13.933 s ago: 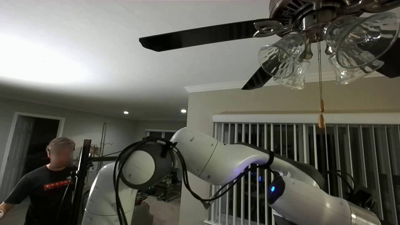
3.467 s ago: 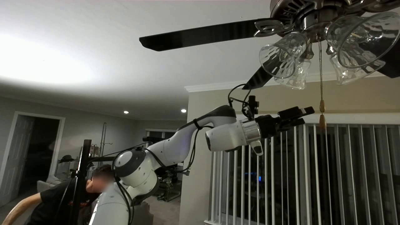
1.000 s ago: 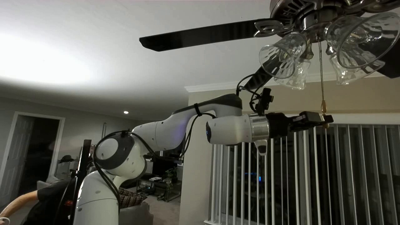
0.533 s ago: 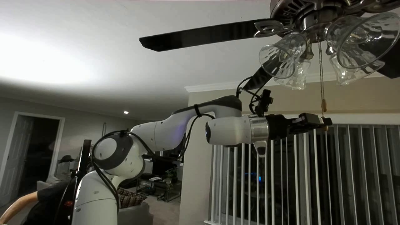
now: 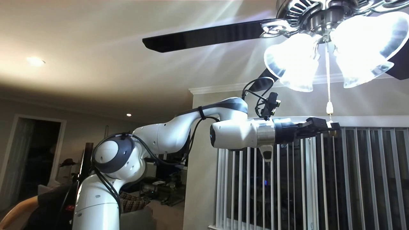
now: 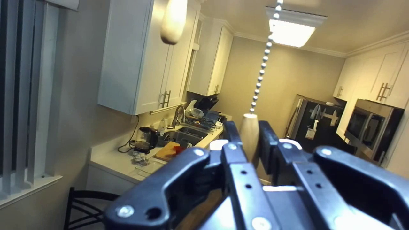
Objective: Pull the long rope dangling from the lights downwards
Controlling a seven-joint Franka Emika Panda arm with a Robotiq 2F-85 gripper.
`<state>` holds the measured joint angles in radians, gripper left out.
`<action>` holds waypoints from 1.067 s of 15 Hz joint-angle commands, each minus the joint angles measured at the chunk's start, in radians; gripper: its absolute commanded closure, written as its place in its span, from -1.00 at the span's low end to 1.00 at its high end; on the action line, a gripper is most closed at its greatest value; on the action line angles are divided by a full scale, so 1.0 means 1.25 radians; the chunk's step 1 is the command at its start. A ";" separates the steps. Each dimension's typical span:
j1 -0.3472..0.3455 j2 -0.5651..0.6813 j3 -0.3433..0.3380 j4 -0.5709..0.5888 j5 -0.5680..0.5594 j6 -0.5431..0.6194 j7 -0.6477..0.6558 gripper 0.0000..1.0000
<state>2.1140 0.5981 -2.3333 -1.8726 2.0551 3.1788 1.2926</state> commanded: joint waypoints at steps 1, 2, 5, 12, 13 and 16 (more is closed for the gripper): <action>0.031 -0.002 -0.017 -0.048 -0.004 -0.012 0.000 0.87; 0.029 0.000 -0.020 -0.046 0.001 -0.016 0.001 0.87; 0.038 0.006 -0.033 -0.043 0.007 -0.024 0.005 0.79; 0.051 0.010 -0.044 -0.068 0.009 -0.019 0.005 -0.39; 0.053 0.010 -0.045 -0.073 0.006 -0.017 0.005 -0.50; 0.059 0.009 -0.051 -0.086 0.001 -0.016 0.005 -0.88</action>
<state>2.1573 0.5978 -2.3676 -1.9449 2.0557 3.1732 1.2931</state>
